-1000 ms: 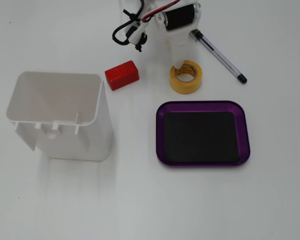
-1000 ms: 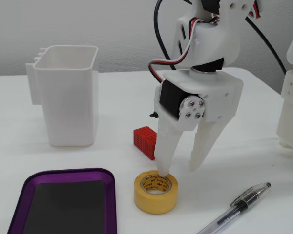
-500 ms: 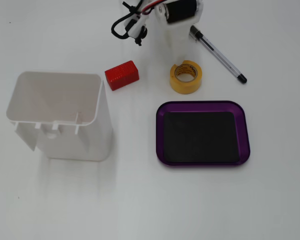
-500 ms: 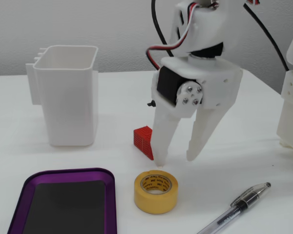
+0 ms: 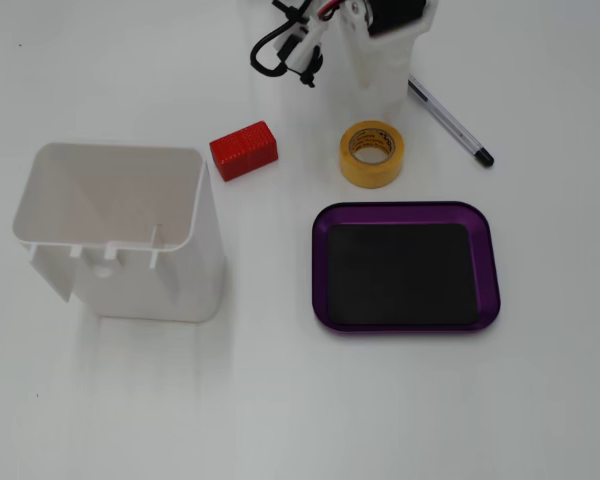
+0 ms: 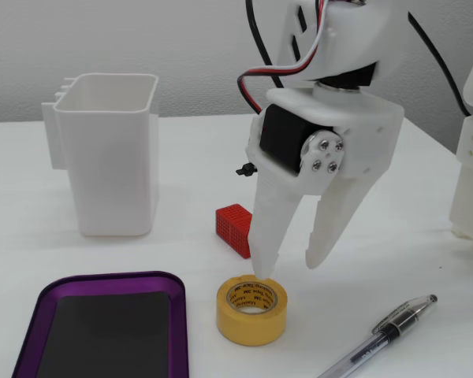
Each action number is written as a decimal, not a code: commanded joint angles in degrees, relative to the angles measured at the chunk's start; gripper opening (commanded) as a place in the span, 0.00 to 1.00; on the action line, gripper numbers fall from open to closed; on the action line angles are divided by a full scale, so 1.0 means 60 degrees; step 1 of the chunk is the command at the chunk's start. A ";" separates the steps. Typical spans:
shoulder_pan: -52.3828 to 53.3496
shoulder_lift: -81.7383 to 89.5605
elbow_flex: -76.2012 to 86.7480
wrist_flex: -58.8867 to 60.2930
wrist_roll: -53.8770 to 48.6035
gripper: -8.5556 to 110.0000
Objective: Pick up the yellow tape and place it in the box.
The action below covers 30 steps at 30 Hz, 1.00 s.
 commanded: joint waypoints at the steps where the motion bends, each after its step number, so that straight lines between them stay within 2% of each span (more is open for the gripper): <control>1: -0.0205 0.0293 -0.0132 -0.0234 0.0264 0.20; 14: -0.0132 -0.1992 0.0688 -0.1860 0.0264 0.20; 24: -0.0161 -0.1860 0.0557 -0.1611 0.0264 0.19; 30: -0.0146 -0.0352 0.0601 -0.1172 0.0264 0.19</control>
